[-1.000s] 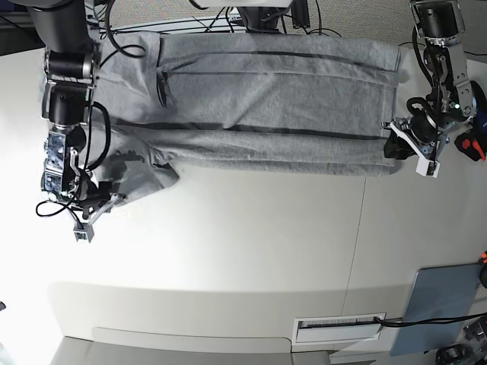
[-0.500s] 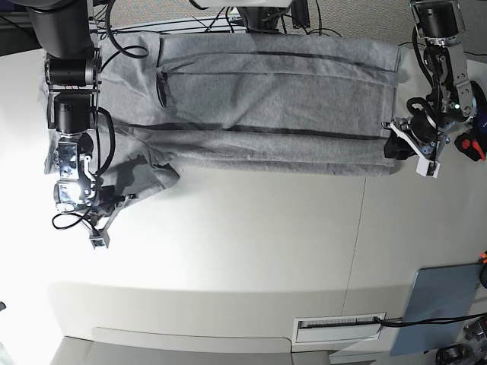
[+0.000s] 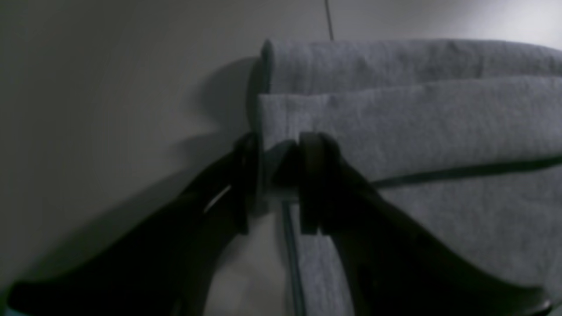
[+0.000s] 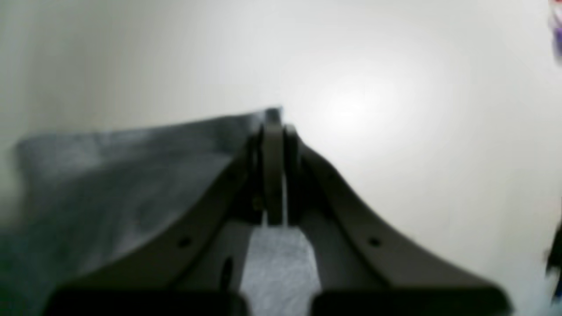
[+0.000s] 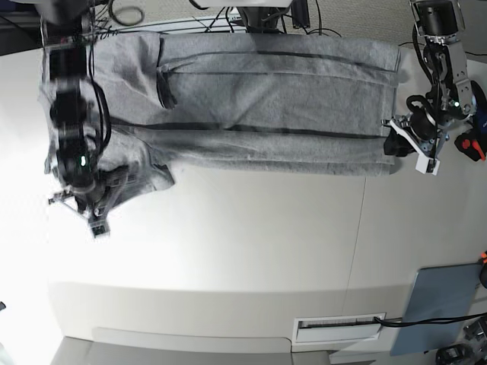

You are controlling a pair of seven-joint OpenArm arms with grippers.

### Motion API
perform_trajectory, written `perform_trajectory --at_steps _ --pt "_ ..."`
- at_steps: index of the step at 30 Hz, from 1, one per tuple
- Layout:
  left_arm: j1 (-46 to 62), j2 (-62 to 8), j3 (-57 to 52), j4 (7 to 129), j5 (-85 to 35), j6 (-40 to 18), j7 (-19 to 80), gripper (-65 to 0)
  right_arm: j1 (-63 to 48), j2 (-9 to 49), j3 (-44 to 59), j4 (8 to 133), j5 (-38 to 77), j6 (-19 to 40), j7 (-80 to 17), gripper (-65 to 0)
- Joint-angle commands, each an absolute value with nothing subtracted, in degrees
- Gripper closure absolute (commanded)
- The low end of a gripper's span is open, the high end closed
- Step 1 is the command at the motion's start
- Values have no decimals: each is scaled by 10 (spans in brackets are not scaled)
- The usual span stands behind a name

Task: Fold the T-shirt properly
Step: 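Move the right gripper to the shirt's side and grasp it, then fold the grasped side inward toward the left gripper with the right gripper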

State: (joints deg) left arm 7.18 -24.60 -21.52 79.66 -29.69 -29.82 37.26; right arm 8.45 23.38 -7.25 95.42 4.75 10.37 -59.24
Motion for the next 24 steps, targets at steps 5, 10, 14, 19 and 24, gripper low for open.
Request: perform_trajectory --at_steps 5,10,14,19,24 --pt "69 -257 -219 806 -304 -301 360 -170 -26 253 -70 1107 44 100 -591 0" --pt "68 -257 -219 806 -304 -300 360 -170 -133 253 -70 1213 44 100 -579 0" --pt "68 -257 -219 806 -304 -300 360 -170 -193 253 -71 1253 46 100 -582 0" --pt "68 -257 -219 806 -304 -300 360 -170 -236 252 -72 1263 84 101 -588 0" --pt "68 -257 -219 806 -304 -300 360 -170 -259 252 -72 1263 138 125 -600 0"
